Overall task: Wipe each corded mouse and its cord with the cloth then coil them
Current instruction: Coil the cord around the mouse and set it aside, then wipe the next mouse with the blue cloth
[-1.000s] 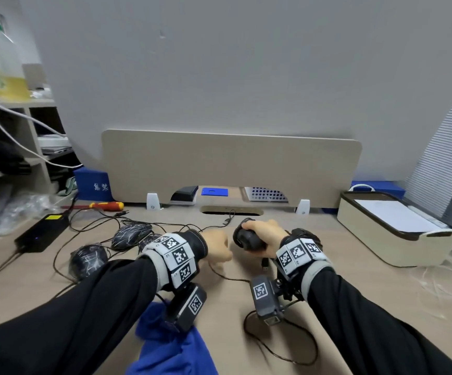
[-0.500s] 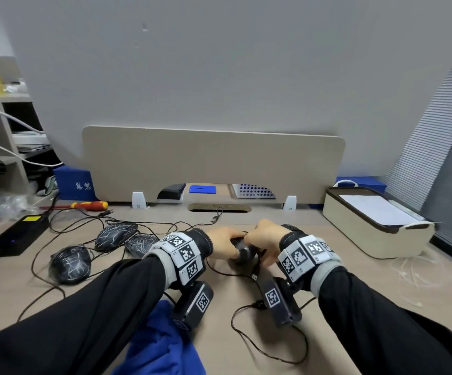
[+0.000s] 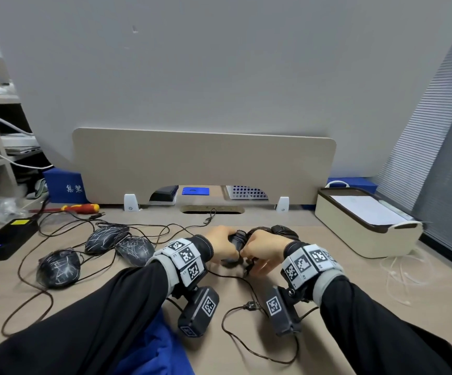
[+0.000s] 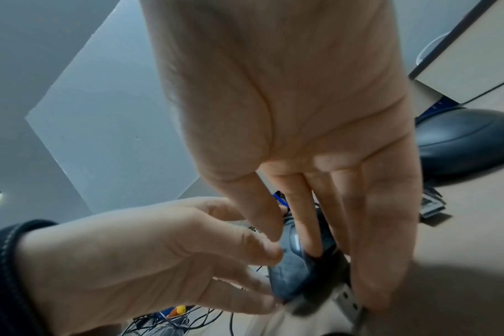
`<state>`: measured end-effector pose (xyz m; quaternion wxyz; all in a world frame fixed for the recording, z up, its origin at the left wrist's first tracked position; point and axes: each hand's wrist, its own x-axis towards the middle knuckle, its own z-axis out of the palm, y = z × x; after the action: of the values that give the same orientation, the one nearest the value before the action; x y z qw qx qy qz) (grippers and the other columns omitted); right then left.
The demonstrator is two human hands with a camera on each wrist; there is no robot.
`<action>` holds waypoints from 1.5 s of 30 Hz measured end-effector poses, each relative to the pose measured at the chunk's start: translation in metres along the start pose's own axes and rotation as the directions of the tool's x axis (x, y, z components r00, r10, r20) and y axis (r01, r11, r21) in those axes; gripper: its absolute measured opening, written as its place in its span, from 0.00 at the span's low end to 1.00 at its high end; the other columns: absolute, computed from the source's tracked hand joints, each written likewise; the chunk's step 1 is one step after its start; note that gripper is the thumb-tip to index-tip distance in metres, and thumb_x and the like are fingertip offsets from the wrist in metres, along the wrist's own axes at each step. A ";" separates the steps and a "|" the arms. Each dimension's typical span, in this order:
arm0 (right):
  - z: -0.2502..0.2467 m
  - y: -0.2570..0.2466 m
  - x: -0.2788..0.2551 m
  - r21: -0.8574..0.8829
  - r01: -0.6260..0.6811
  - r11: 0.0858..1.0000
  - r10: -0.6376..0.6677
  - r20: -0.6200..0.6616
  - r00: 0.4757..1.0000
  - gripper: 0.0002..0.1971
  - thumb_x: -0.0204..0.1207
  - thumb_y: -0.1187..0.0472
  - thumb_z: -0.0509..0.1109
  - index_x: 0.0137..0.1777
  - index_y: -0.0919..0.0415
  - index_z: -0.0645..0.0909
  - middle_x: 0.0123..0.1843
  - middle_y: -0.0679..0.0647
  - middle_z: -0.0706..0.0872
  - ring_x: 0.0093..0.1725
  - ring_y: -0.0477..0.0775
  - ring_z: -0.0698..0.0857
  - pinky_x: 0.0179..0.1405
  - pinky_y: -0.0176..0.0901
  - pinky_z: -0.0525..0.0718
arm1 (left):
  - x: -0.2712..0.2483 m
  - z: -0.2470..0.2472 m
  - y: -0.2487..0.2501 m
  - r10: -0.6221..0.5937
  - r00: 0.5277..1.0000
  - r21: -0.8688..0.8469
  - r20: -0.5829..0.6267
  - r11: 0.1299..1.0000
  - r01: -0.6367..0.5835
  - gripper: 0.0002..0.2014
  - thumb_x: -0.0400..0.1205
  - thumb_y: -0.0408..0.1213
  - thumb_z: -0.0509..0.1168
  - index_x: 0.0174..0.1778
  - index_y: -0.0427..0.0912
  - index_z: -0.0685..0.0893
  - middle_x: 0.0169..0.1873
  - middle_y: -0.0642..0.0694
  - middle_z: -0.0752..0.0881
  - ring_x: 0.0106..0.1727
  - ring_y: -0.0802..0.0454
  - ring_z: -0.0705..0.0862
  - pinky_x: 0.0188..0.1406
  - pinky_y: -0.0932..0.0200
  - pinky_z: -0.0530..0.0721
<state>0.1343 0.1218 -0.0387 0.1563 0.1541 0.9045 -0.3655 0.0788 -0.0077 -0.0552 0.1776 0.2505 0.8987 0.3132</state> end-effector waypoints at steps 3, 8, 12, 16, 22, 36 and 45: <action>0.002 0.003 0.005 0.060 -0.005 0.998 0.007 -0.023 1.000 0.13 0.83 0.65 0.63 0.63 0.71 0.81 0.53 0.68 0.87 0.48 0.68 0.92 0.52 0.63 0.91 | 0.003 0.003 0.000 -0.026 1.000 -0.020 0.004 0.999 0.027 0.24 0.76 0.31 0.73 0.68 0.47 0.81 0.55 0.42 0.87 0.52 0.43 0.87 0.38 0.53 0.88; 0.008 0.004 0.009 0.049 -0.005 0.999 0.007 -0.047 0.999 0.11 0.83 0.64 0.64 0.59 0.69 0.80 0.55 0.71 0.89 0.47 0.68 0.92 0.52 0.65 0.91 | 0.000 0.004 0.003 -0.061 0.998 -0.049 0.032 0.997 0.062 0.24 0.71 0.35 0.70 0.66 0.47 0.81 0.57 0.38 0.87 0.54 0.41 0.87 0.44 0.45 0.91; 0.008 -0.001 0.001 -0.004 -0.002 1.000 0.002 -0.101 0.995 0.05 0.80 0.66 0.67 0.51 0.68 0.82 0.41 0.63 0.86 0.38 0.65 0.89 0.43 0.57 0.91 | -0.008 0.003 0.004 -0.014 0.999 -0.047 0.030 0.999 0.016 0.18 0.79 0.30 0.67 0.67 0.38 0.80 0.52 0.40 0.85 0.44 0.47 0.80 0.31 0.63 0.79; 0.004 -0.018 -0.021 -0.075 0.042 0.996 -0.054 -0.167 0.984 0.09 0.81 0.67 0.63 0.56 0.70 0.80 0.42 0.62 0.87 0.30 0.58 0.87 0.18 0.38 0.80 | -0.029 -0.010 0.004 -0.036 0.998 -0.049 -0.046 0.998 0.034 0.20 0.84 0.30 0.63 0.73 0.39 0.77 0.55 0.39 0.82 0.39 0.50 0.80 0.28 0.63 0.81; 0.052 -0.064 -0.061 -0.198 0.179 0.964 -0.147 0.164 0.975 0.11 0.83 0.55 0.70 0.57 0.63 0.83 0.42 0.55 0.90 0.29 0.50 0.83 0.25 0.37 0.79 | -0.087 -0.049 -0.024 -0.126 0.978 -0.068 -0.164 0.991 0.116 0.15 0.82 0.28 0.57 0.60 0.36 0.85 0.46 0.39 0.83 0.39 0.46 0.80 0.27 0.57 0.85; 0.157 -0.120 -0.078 -0.424 0.275 0.863 -0.303 0.000 0.953 0.11 0.74 0.63 0.76 0.54 0.68 0.84 0.44 0.58 0.83 0.43 0.57 0.81 0.28 0.38 0.74 | -0.187 -0.094 -0.099 -0.269 0.941 -0.242 -0.205 0.946 0.218 0.05 0.81 0.29 0.62 0.50 0.38 0.81 0.39 0.40 0.81 0.28 0.49 0.75 0.24 0.59 0.77; 0.135 -0.101 -0.059 -0.129 0.229 0.965 -0.252 -0.213 0.944 0.05 0.79 0.64 0.67 0.42 0.58 0.74 0.39 0.50 0.77 0.43 0.53 0.79 0.38 0.40 0.73 | -0.161 -0.086 -0.125 -0.379 0.872 -0.138 -0.309 0.926 0.353 0.18 0.81 0.36 0.65 0.64 0.32 0.79 0.58 0.30 0.85 0.56 0.34 0.87 0.45 0.51 0.84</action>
<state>0.1704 -0.0533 -0.0459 0.0134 0.0751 0.9460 -0.3151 0.1259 -0.2232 -0.0469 0.0900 0.0130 0.9339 0.3458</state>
